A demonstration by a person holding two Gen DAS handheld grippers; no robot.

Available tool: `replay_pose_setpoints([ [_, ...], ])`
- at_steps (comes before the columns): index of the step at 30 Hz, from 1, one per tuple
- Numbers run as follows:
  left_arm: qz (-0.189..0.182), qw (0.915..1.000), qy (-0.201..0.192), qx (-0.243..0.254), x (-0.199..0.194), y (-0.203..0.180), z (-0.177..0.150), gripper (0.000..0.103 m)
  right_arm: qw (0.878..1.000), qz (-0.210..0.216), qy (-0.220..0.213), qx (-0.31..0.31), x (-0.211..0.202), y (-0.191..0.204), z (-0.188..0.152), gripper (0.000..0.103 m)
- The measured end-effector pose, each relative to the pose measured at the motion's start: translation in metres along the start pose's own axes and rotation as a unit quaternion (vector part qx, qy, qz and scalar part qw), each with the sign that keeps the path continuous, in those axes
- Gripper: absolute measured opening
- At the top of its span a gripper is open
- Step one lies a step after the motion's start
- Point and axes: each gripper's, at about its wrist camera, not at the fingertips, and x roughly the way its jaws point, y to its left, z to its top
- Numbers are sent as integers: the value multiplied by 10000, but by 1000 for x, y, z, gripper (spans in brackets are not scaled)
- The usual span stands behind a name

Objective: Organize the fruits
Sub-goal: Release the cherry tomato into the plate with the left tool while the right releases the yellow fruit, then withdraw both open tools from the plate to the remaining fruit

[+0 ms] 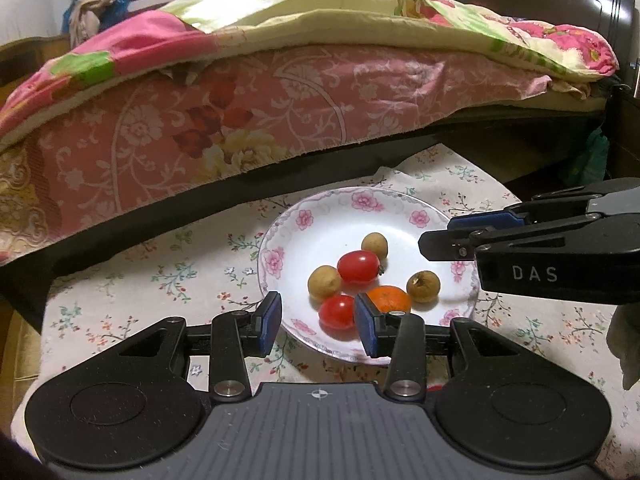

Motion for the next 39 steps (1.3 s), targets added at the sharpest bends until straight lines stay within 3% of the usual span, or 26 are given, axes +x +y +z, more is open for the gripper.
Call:
replay_pose_setpoints([
  [17,-87,9996,248,57,-41,-8,-35,50,9993,162,336,33,-40,18,-38,27],
  [30,230,9986,445,189,-92,-26,-49,55,9983,448,344,167,-79,33,-47,27],
  [39,-88,9979,635,50,-64,-18,-64,64,9964,336,771,-45,-61,35,-65,27],
])
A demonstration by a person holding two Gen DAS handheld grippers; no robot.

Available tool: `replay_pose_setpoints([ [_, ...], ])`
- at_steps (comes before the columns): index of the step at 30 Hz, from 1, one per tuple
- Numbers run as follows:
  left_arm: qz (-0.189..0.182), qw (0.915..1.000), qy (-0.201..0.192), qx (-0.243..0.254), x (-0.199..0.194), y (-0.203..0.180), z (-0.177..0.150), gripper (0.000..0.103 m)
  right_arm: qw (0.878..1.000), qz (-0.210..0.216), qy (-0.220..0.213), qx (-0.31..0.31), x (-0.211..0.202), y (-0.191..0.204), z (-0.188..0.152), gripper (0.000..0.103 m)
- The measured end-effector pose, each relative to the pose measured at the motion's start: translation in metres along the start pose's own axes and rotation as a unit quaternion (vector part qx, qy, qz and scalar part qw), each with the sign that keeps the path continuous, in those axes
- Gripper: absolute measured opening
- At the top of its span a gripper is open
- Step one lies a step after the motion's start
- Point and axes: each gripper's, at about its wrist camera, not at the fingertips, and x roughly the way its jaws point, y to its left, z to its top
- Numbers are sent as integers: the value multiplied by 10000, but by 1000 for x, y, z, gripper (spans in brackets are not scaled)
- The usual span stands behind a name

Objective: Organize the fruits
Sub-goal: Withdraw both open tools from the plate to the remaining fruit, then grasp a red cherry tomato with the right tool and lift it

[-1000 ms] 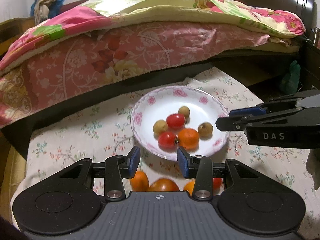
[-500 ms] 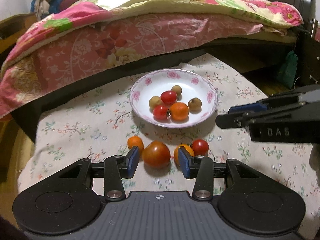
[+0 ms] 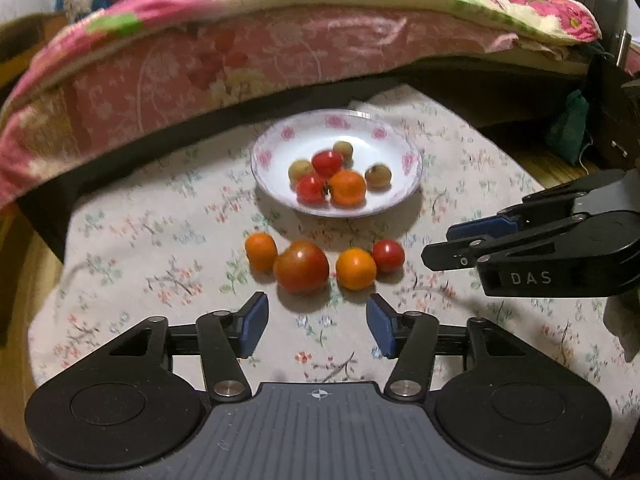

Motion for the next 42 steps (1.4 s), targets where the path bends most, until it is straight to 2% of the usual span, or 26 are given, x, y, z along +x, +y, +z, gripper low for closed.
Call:
replay_pose_setpoints([
  [6,-115,9998,85,-162,3,11,0,68,9995,37,176,-265,20,1,-8,28],
  [8,-202,9996,28,-219,-1,14,0,75,9992,90,177,-358,25,4,-6,28],
  [11,-284,9993,27,-237,-3,15,-2,75,9981,121,171,-586,32,10,-6,35],
  [24,-403,9985,226,-293,11,18,-7,75,9939,58,75,-1096,55,12,0,36],
  [32,-402,9983,288,-313,15,21,-9,76,9922,340,471,-1101,55,4,3,36],
  [34,-416,9982,287,-322,16,21,-8,76,9919,394,443,-1126,54,5,3,36],
  [42,-447,9980,292,-348,15,24,-10,76,9848,210,451,-1665,60,6,6,36],
])
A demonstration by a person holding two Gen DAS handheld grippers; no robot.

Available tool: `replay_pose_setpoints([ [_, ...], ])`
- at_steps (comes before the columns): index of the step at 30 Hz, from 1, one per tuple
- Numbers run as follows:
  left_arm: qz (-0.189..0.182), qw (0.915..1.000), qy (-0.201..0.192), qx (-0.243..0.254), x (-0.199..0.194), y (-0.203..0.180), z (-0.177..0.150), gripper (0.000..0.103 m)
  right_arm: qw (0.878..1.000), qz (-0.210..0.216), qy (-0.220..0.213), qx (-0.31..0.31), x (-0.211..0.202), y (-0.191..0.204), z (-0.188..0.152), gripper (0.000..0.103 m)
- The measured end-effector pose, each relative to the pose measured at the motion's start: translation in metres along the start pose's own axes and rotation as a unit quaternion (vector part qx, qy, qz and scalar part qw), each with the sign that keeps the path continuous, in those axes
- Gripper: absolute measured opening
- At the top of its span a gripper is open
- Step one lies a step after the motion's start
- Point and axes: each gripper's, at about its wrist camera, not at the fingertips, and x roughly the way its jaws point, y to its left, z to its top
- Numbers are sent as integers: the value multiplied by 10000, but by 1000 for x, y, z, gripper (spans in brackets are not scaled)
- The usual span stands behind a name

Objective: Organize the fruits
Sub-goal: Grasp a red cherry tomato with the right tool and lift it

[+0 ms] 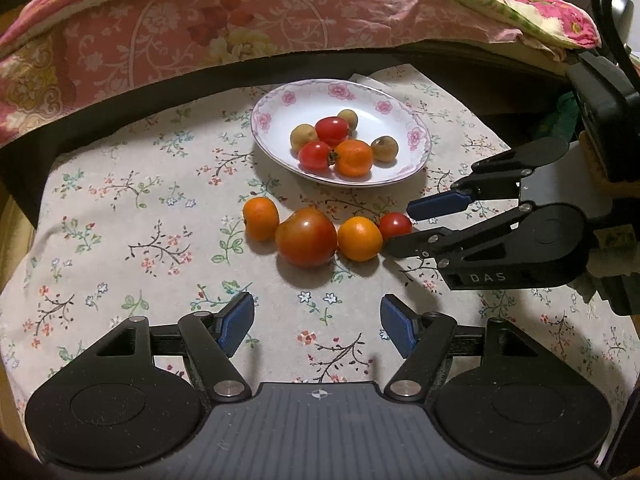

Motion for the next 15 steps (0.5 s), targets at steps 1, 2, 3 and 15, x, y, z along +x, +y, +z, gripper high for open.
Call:
replay_pose_setpoints([
  [1,-6,10000,10,-20,1,0,0,77,10000,19,-21,-55,0,0,1,36],
  [2,-12,10000,21,-26,2,0,1,77,10000,53,-42,-47,1,0,2,36],
  [3,-9,10000,30,-27,2,0,1,77,9999,130,-37,-31,2,0,3,36],
  [15,-23,9999,-106,109,9,-5,5,77,9999,-76,-39,70,9,9,2,29],
])
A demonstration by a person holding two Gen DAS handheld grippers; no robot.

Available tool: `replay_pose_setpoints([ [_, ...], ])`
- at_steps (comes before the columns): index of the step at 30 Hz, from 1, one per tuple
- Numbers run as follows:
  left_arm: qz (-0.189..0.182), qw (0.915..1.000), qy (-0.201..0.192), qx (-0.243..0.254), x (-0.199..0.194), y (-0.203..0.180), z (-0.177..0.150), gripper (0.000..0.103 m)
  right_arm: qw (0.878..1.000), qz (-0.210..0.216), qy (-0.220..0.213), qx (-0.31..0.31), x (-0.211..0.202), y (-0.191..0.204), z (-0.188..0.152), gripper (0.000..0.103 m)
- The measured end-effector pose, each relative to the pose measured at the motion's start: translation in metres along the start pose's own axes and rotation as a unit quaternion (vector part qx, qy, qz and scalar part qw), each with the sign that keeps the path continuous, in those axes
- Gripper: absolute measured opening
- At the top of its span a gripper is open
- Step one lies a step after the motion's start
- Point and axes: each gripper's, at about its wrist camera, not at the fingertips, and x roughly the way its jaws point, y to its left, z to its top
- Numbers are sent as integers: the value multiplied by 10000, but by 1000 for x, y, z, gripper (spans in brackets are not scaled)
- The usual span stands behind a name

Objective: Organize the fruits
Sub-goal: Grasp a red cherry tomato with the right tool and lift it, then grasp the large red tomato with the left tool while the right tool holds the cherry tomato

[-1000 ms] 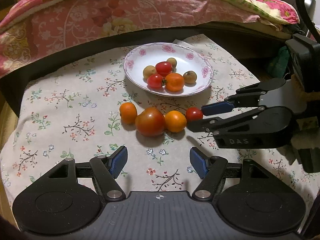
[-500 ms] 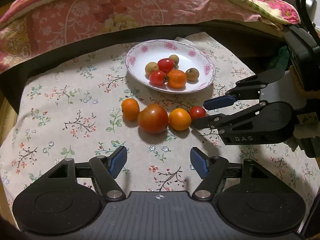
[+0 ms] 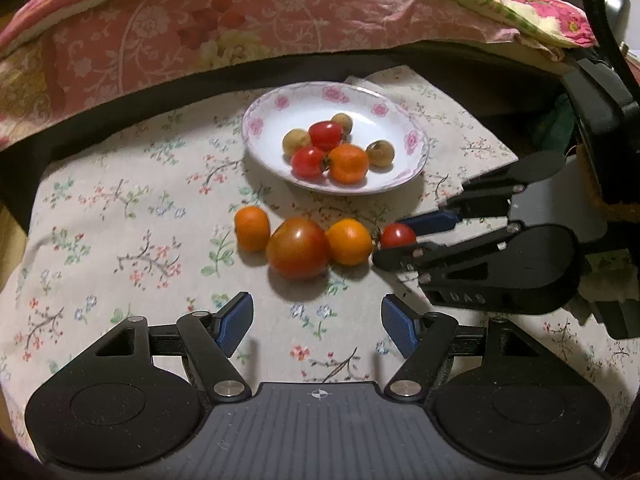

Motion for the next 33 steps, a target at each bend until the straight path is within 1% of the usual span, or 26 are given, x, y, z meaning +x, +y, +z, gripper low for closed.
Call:
replay_pose_setpoints([
  [5,75,9997,-196,146,5,-4,5,77,9990,-34,177,405,-13,-7,-8,29],
  [7,40,9997,-224,134,8,-5,8,76,9987,-64,208,453,-21,-6,-12,29],
  [11,96,9991,-354,211,11,-7,14,76,9984,-82,222,520,-37,0,-16,29],
  [14,118,9993,-342,134,18,-4,17,75,9980,-42,251,579,-45,4,-22,29],
  [17,165,9994,-299,72,28,1,18,73,9976,-14,268,635,-45,5,-25,29],
  [20,220,9993,-275,113,32,2,18,71,9970,18,287,725,-41,3,-24,29],
  [24,168,9992,-328,161,34,1,21,71,9963,65,298,797,-40,-1,-25,29],
  [28,124,9988,-383,280,36,-6,24,71,9950,132,422,899,-33,-4,-28,29],
  [30,161,9985,-379,361,35,-8,23,68,9950,135,403,908,-33,-4,-29,29],
  [31,188,9983,-362,410,34,-9,22,66,9949,146,398,917,-33,-4,-29,29],
  [33,195,9985,-316,409,31,-8,20,62,9949,135,382,925,-34,-5,-28,29],
])
